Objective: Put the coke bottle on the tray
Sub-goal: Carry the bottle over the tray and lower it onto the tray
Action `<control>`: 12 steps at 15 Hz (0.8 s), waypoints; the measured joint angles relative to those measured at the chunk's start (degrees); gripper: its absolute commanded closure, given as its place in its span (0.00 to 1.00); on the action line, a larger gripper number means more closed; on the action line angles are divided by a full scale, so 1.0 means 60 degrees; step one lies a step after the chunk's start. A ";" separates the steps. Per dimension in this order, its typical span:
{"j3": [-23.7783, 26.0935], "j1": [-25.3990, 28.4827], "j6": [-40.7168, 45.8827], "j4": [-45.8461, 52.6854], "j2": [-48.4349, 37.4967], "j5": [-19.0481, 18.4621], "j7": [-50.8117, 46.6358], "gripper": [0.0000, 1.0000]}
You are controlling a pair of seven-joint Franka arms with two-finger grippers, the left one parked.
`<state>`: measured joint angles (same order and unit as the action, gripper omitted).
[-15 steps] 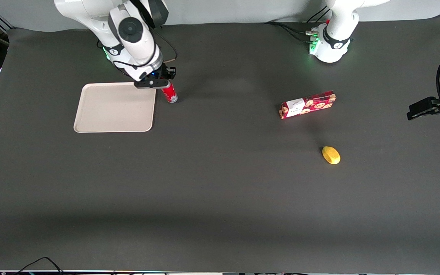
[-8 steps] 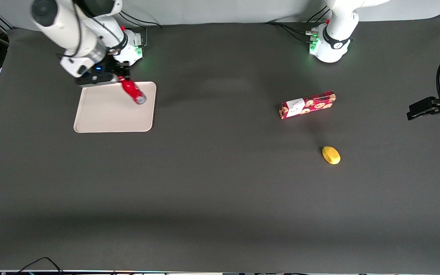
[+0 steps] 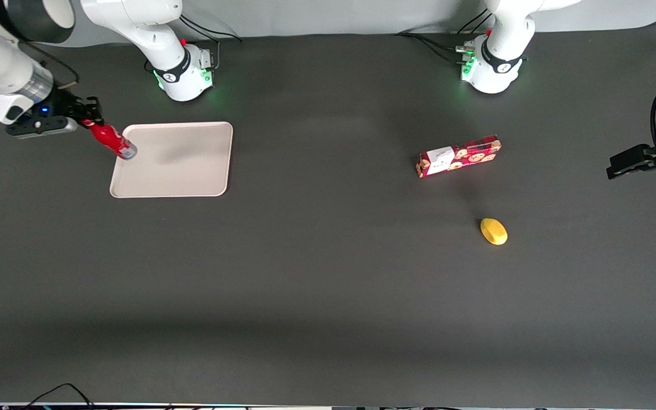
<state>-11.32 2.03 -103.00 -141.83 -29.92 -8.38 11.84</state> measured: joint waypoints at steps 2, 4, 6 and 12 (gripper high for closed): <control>-0.0624 -0.0007 -0.0090 -0.0109 0.0122 -0.0568 0.0275 1.00; -0.0805 -0.0007 -0.0633 -0.0439 0.0360 -0.0834 0.0324 1.00; -0.0874 -0.0002 -0.1408 -0.0823 0.0766 -0.0894 0.0385 1.00; -0.1467 -0.0006 -0.2854 -0.0986 0.2289 -0.1109 0.0781 1.00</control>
<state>-20.13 1.99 -120.13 -147.75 -16.18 -15.03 16.53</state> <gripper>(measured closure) 0.665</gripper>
